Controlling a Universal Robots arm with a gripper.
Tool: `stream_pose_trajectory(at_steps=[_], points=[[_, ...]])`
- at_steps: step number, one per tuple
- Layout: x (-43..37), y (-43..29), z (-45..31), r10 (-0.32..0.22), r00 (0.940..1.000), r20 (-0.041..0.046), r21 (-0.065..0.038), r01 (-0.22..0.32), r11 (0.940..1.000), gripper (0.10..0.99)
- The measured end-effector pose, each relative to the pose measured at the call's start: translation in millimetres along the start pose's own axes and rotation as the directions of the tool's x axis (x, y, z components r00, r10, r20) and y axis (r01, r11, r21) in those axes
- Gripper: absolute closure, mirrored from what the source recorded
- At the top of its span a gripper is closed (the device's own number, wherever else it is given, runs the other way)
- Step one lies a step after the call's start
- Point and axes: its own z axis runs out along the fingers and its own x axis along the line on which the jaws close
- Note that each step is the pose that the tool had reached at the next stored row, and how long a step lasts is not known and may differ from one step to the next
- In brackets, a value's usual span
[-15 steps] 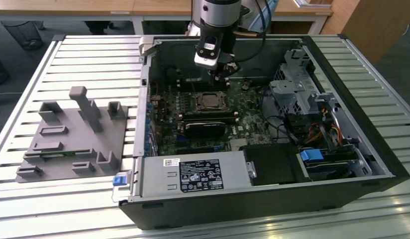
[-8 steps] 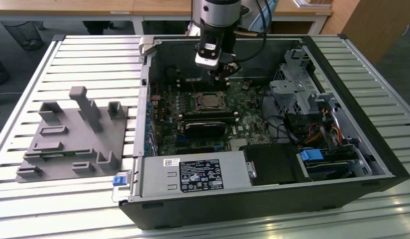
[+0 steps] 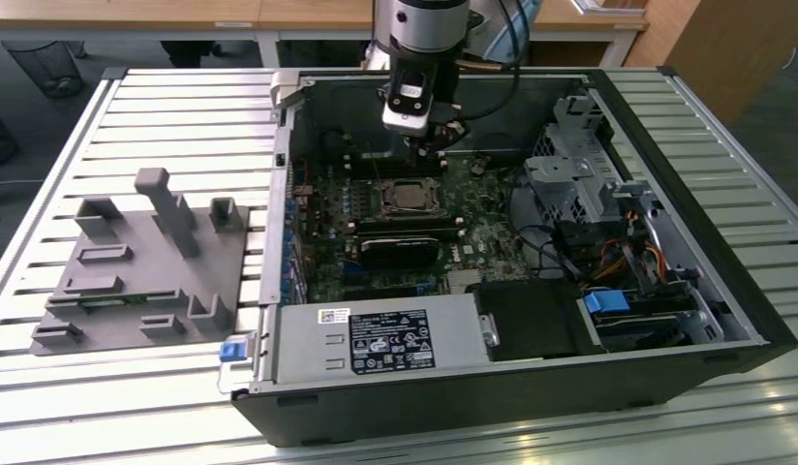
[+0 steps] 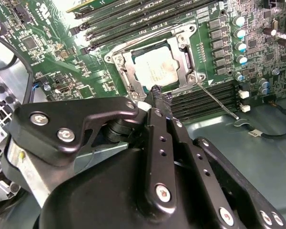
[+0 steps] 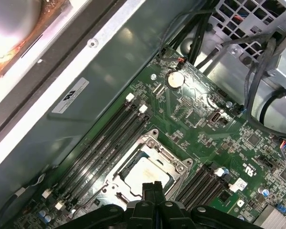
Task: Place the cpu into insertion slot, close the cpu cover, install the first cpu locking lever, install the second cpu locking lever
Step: 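Install the first cpu locking lever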
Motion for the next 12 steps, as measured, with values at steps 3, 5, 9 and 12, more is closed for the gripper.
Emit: stream_pose_trajectory(at_steps=[3,5,9,12], points=[[0.0,0.0,0.0,-0.011,0.9999,-0.0007,0.000,0.011,0.9999,0.980],[0.0,0.0,0.0,-0.019,0.9998,-0.0012,0.000,0.019,0.9998,0.980],[0.0,0.0,0.0,-0.034,0.9994,-0.0022,0.000,0.034,0.9994,0.980],[0.0,0.0,0.0,-0.045,0.9990,-0.0029,0.000,0.045,0.9990,0.980]])
